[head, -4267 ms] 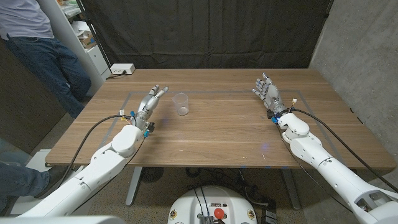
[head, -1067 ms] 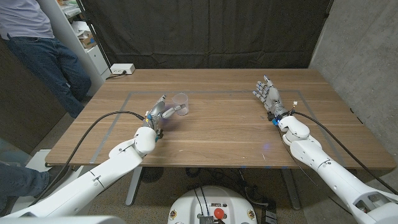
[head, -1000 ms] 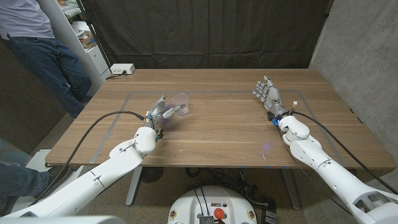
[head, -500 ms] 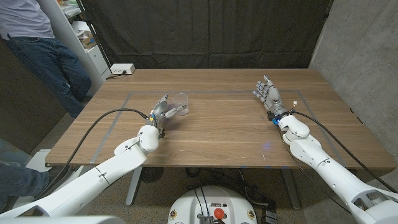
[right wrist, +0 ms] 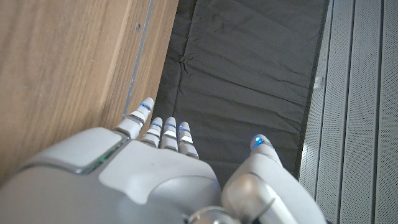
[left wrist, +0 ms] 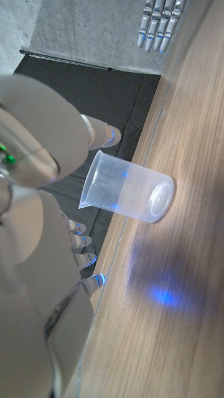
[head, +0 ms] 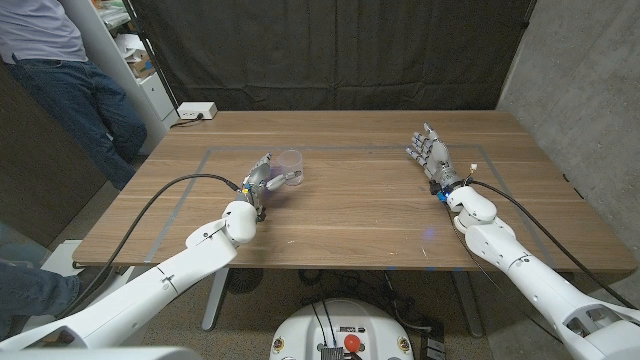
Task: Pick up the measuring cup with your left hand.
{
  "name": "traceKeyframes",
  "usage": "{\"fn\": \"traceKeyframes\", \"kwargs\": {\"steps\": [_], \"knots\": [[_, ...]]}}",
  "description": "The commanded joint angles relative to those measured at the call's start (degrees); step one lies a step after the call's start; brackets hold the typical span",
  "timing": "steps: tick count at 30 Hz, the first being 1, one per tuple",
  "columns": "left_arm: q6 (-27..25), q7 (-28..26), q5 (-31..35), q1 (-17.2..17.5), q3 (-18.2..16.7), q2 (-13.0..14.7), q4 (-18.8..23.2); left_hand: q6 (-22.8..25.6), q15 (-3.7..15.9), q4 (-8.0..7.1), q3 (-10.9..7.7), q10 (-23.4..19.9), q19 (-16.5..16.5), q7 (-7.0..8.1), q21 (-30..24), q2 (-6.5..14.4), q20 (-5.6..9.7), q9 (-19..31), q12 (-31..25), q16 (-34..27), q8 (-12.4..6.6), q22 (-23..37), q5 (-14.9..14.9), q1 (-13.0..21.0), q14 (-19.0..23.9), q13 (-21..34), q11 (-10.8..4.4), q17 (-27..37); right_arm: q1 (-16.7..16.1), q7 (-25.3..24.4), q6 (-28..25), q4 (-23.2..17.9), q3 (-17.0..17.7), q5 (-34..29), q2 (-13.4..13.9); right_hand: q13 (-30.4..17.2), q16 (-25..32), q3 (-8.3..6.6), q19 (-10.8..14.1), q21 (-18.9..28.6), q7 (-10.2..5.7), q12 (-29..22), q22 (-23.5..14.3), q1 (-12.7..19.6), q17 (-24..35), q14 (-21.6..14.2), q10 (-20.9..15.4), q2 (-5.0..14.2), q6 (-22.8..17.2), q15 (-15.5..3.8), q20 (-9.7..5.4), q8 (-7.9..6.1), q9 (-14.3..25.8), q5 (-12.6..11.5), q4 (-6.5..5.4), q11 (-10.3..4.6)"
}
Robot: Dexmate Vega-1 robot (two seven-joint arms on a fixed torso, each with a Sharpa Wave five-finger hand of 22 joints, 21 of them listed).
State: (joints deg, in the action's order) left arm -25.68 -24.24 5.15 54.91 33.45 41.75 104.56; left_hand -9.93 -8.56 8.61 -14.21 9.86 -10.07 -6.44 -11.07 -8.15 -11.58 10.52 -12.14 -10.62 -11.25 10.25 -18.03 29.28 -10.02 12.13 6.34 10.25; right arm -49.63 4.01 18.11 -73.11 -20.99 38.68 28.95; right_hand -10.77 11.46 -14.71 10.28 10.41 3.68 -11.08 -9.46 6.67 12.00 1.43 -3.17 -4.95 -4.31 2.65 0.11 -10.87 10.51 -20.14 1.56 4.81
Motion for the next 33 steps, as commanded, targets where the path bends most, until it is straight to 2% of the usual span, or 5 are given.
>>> {"fn": "traceKeyframes", "kwargs": {"steps": [1, 22, 27, 31, 33], "knots": [[1.6, 0.9, 0.2, -1.4, 0.7, -0.3, -1.7, -2.9, -0.33, -0.19, 0.21, 4.2, -2.6, -0.49, -0.3, 0.3, -0.48, 0.2, -0.6, -0.3, -0.29, 0.3, -0.4, 0.9, -3.7, 0.1, -0.26, 0.3, -0.2, -0.4, 0.0, 0.1, -0.1, -0.1, -0.3, -0.3, 0.4, 0.26, 0.0, 0.5, -0.23, -0.4, -0.3, 0.4, -0.1, -0.4, -0.3, 0.16, -0.1, 0.00, 0.30, -0.43, 0.3, -0.4, 0.21, 0.27], [5.3, 1.8, 0.2, -3.7, 1.0, -1.3, -5.3, -1.3, 0.37, -0.29, 0.25, 2.5, -1.9, 0.12, -0.6, 0.8, -0.43, 0.2, -1.3, -0.7, -0.76, 0.3, -0.9, 1.8, -2.6, 0.1, -0.85, 0.3, 0.1, -0.9, 0.5, 0.8, -0.2, -0.3, -0.9, -0.3, 0.4, 0.45, 0.1, 0.5, -0.27, -0.5, -0.3, 0.4, 0.0, -0.6, -0.5, 0.21, -0.1, -0.02, 0.27, -0.41, 0.3, -0.6, 0.25, 0.30], [7.6, 1.5, -0.6, -3.9, 0.7, -2.0, -7.0, 0.0, 0.85, -0.33, 0.31, 1.1, -1.4, 0.62, -0.7, 1.0, -0.42, 0.3, -1.8, -0.9, -1.14, 0.3, -1.1, 2.3, -1.7, 0.1, -1.68, 0.3, 0.3, -1.0, 0.4, 1.0, -0.3, -0.4, -1.1, -0.3, 0.4, 0.49, 0.0, 0.5, -0.23, -0.5, -0.3, 0.4, 0.0, -0.6, -0.5, 0.22, -0.1, -0.06, 0.32, -0.42, 0.3, -0.6, 0.26, 0.30], [11.6, 1.5, -2.3, -3.7, -0.1, -2.7, -9.0, 1.8, 1.69, -0.38, 0.47, -1.5, -0.7, 0.95, -0.9, 1.2, -0.41, 0.3, -2.7, -1.2, -1.50, 0.3, -1.5, 3.1, 0.0, 0.1, -2.43, 0.2, 0.4, -1.1, 0.4, 1.1, -0.3, -0.5, -1.2, -0.3, 0.4, 0.51, 0.0, 0.5, -0.24, -0.5, -0.3, 0.4, 0.0, -0.6, -0.5, 0.22, -0.1, -0.02, 0.40, -0.41, 0.3, -0.7, 0.27, 0.32], [11.2, 1.1, -2.3, -3.8, -0.2, -3.1, -9.2, 3.0, 1.92, -0.38, 0.55, -2.6, 0.2, 1.32, -1.1, 1.3, -0.11, 0.3, -3.1, -1.5, -1.78, 0.2, -1.7, 3.5, 1.2, 0.0, -2.85, 0.2, 0.4, -1.2, 0.4, 1.2, -0.3, -0.5, -1.2, -0.3, 0.5, 0.54, 0.0, 0.5, -0.31, -0.5, -0.3, 0.4, 0.0, -0.7, -0.5, 0.23, -0.1, 0.01, 0.45, -0.42, 0.3, -0.7, 0.27, 0.33]]}}
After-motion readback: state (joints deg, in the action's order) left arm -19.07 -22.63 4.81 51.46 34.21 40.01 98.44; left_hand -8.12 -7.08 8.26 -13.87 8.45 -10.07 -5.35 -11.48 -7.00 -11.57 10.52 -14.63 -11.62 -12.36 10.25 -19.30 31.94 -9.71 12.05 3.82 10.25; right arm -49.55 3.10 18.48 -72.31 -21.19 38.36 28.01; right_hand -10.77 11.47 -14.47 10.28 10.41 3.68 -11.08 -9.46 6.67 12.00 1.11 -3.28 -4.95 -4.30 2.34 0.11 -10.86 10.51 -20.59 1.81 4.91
